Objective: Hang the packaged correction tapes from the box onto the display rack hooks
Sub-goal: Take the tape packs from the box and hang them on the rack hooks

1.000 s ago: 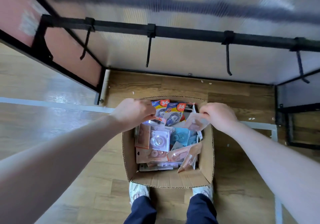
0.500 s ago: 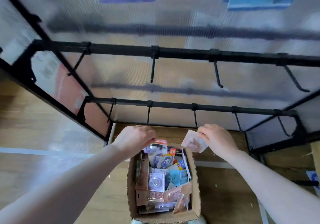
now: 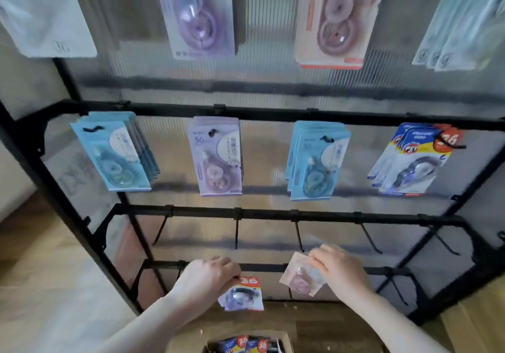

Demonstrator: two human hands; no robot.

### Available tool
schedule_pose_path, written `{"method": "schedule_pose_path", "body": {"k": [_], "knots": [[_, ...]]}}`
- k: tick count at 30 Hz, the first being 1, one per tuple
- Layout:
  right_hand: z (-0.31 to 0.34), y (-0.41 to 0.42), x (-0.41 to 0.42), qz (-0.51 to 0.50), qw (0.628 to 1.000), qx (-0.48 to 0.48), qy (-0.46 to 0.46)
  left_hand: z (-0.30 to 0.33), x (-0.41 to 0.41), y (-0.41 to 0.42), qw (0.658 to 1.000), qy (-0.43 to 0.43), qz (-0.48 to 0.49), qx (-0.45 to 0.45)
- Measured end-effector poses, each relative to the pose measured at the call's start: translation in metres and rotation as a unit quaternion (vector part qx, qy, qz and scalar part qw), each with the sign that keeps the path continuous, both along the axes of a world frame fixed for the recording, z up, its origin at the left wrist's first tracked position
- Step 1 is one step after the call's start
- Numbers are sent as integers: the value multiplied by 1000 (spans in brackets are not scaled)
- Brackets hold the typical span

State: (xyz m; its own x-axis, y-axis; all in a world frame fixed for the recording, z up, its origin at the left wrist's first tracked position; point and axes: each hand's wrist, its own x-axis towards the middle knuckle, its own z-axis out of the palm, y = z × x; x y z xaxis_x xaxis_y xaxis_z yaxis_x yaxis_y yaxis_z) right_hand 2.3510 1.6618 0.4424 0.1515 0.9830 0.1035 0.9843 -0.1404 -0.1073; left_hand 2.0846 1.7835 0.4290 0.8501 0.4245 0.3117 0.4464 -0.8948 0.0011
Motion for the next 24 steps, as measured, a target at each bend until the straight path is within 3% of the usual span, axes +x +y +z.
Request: {"method": "schedule_pose_path", "body": {"k": [8, 17, 24], "knots": [[77, -17, 19, -51, 997, 59, 25, 90, 25, 2, 994, -58, -32, 88], [133, -43, 37, -125, 990, 71, 3, 142, 49, -1, 992, -70, -44, 91], [169, -80, 73, -120, 985, 125, 3, 176, 95, -17, 989, -101, -61, 92]]}}
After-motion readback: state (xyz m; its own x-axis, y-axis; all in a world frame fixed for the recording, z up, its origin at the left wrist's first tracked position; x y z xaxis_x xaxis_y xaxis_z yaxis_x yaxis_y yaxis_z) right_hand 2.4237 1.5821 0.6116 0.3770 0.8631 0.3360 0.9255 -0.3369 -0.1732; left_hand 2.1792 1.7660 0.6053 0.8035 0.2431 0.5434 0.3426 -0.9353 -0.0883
